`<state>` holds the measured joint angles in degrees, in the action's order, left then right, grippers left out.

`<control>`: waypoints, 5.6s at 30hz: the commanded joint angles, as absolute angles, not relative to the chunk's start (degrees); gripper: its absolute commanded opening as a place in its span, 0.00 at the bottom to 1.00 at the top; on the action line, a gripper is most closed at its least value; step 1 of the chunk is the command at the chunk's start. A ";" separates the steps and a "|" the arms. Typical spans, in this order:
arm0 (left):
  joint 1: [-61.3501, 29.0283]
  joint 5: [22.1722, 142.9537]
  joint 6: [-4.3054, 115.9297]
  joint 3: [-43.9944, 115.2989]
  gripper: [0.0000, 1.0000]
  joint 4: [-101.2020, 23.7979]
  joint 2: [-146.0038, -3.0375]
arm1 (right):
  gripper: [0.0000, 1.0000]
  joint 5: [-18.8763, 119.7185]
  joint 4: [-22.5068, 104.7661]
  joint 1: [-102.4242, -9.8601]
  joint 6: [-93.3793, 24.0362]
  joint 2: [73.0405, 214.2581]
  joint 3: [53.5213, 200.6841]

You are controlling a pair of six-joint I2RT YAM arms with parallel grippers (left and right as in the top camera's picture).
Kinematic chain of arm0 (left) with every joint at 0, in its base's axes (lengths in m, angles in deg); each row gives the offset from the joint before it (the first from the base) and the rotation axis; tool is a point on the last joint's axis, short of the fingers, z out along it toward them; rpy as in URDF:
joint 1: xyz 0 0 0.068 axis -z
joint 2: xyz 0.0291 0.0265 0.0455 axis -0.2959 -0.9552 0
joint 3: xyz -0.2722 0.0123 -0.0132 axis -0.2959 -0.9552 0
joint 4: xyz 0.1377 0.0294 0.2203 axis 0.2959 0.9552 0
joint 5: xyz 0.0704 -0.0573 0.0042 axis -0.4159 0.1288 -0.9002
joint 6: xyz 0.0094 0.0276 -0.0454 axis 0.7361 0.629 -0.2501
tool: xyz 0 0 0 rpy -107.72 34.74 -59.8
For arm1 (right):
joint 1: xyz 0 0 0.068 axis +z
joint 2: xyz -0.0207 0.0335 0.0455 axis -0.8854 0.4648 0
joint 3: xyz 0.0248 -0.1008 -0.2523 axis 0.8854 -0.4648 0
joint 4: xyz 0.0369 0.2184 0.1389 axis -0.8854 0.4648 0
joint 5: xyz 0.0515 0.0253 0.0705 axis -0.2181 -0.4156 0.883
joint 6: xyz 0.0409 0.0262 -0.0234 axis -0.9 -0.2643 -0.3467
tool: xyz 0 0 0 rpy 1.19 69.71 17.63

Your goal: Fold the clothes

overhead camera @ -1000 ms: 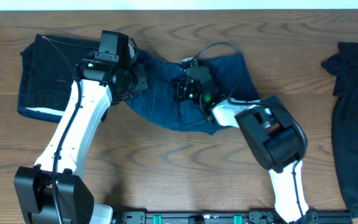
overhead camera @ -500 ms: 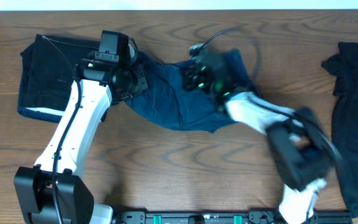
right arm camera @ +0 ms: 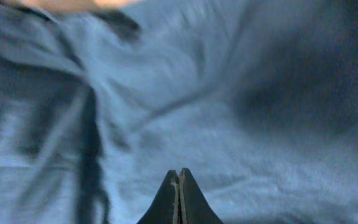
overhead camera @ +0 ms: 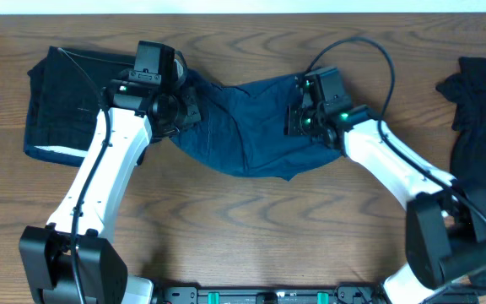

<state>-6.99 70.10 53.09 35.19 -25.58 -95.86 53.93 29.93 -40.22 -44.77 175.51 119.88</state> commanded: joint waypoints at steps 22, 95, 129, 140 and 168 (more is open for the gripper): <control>-9.57 70.80 66.14 39.04 0.06 -22.01 -94.97 | 0.01 61.91 39.13 -28.59 -61.18 186.48 119.44; 9.68 70.80 46.49 46.65 0.06 -26.17 -101.57 | 0.01 54.85 29.34 -49.03 -50.10 173.39 98.00; 24.39 64.82 41.70 45.47 0.06 -38.34 -114.07 | 0.01 54.85 29.34 -48.74 -50.08 173.39 98.00; 24.77 68.09 39.61 45.47 0.06 -38.32 -115.60 | 0.01 54.85 29.34 -48.74 -50.10 173.39 98.00; 26.65 68.07 36.17 45.47 0.07 -39.28 -116.72 | 0.01 54.83 29.36 -48.74 -50.10 173.39 98.00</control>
<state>26.30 67.02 36.72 45.07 -38.93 -116.17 54.43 27.76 -49.60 -49.29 171.07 100.78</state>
